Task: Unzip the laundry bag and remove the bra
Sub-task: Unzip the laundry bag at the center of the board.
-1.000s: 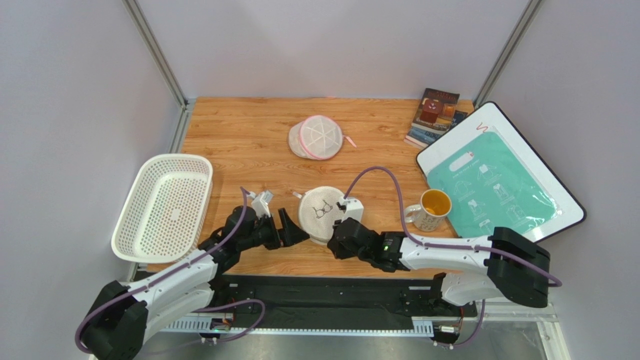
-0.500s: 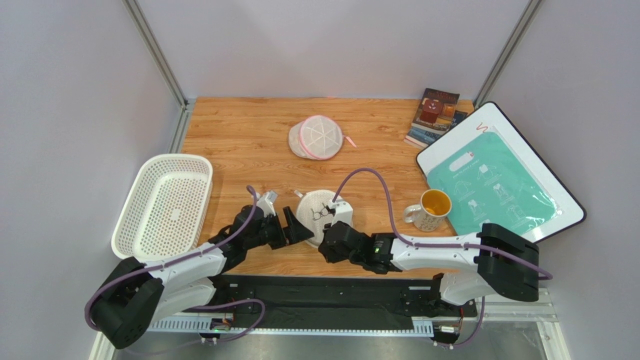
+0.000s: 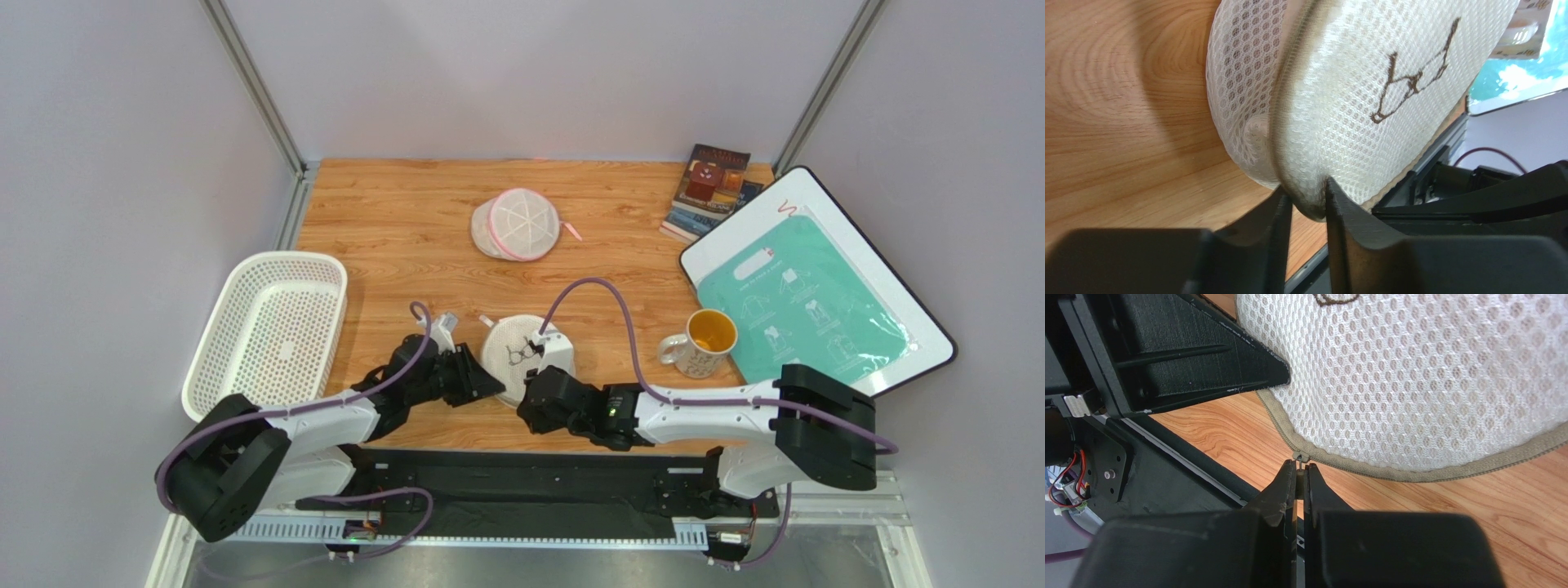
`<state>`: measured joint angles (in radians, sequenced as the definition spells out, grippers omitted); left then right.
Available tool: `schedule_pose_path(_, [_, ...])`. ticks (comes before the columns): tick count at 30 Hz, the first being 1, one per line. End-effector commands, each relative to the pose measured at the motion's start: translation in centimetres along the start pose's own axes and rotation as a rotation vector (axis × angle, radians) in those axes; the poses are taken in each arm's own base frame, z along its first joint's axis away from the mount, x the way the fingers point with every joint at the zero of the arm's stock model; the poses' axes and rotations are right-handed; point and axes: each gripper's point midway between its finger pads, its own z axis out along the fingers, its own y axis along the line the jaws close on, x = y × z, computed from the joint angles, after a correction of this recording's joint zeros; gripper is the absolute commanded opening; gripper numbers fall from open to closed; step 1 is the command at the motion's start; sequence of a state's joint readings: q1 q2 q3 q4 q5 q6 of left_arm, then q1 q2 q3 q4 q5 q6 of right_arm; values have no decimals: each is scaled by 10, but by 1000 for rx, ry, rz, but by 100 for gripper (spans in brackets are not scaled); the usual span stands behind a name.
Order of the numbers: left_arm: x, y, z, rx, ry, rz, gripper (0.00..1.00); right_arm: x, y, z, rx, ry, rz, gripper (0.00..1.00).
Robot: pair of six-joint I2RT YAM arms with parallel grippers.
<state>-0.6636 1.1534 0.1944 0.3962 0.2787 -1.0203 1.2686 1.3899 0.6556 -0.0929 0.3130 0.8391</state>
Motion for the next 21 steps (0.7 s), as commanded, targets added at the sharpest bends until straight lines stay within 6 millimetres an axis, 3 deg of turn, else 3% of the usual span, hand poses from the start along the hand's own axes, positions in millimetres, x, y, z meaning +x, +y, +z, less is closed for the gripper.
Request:
schedule_pose_path(1, [-16,-25,4,73,-41,31,17,-16,15,-3,-34,-55,41,0])
schedule_pose_path(3, [-15,-24,5,70,-39,31,5,-14,13,-3,-33,-53,41,0])
schedule_pose_path(5, [-15,-23,4,69,-42,31,0,-15,11,-4,-23,-57,39,0])
schedule_pose_path(21, [-35,-27,-7,6,-94,103,0,-7,-21,-20,37,-77,62,0])
